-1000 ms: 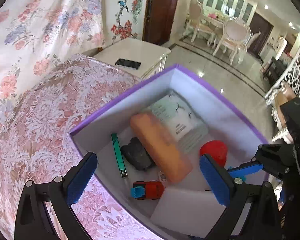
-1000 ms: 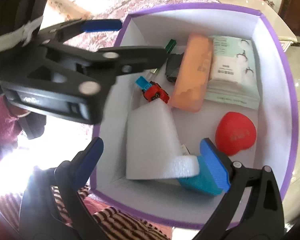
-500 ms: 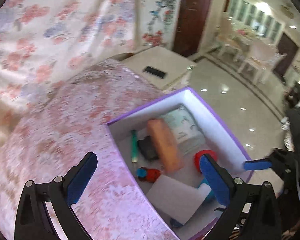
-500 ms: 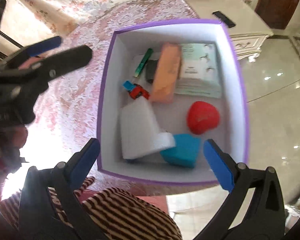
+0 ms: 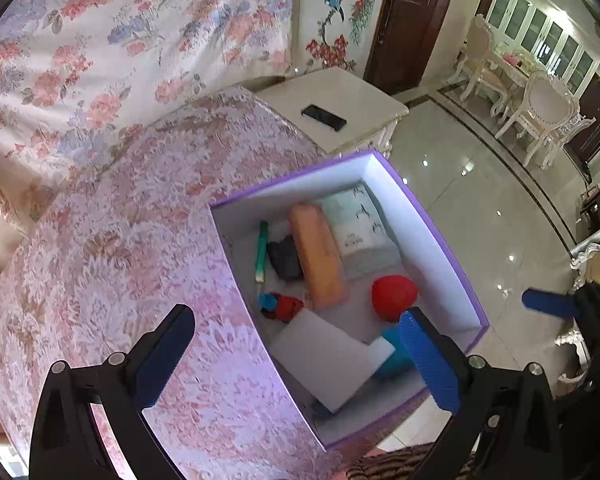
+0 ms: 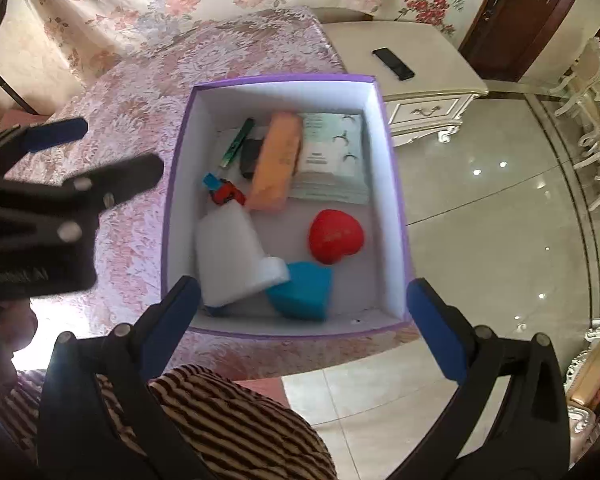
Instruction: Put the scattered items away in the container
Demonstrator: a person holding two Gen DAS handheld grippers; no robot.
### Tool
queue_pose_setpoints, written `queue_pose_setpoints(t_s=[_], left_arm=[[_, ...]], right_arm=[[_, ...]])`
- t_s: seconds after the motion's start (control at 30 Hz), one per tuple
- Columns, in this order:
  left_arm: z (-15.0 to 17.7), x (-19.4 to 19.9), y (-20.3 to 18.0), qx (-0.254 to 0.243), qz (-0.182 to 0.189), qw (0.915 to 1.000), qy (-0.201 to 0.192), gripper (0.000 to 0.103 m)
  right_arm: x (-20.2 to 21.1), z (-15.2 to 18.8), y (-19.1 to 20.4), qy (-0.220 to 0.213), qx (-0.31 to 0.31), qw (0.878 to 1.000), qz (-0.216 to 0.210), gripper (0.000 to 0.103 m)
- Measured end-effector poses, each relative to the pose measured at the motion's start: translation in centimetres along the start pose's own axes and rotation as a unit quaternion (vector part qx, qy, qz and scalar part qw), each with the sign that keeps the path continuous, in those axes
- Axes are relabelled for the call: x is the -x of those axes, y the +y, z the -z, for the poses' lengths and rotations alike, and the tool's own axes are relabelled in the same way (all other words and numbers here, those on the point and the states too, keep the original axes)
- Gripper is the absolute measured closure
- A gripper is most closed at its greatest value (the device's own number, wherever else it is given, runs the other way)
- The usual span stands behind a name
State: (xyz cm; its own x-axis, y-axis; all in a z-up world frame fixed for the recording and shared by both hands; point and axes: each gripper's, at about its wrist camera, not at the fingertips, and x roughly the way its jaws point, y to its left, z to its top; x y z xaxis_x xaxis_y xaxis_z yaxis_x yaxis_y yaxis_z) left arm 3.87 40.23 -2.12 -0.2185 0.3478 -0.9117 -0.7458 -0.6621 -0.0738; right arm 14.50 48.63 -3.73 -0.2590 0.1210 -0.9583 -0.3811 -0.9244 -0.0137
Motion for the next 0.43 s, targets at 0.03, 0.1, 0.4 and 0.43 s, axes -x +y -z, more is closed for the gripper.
queue_pose_setpoints(t_s=[0.03,0.1,0.4,0.43], left_arm=[[0.2,-0.2,-0.2,0.001,0.006,1.0,0.006,0.0],[0.4,-0.5,-0.4,0.007,0.02,0.9996,0.017,0.0],[1.2,-1.4,-1.1,0.022,0.02,0.9993,0.022,0.0],[1.2,-1.5,-1.2,0.019,0.017,0.9994,0.025,0.0]], right_arm=[[0.1,0.2,-0.1,-0.001,-0.001,1.0,0.003,0.0],[0.1,0.4,-0.5,-0.004,-0.005,1.0,0.007,0.0],[-0.1,1.0,-1.6,-0.005,-0.015,1.0,0.01,0.0],[-0.2,0.9,-1.7,-0.005,-0.014,1.0,0.009,0.0]])
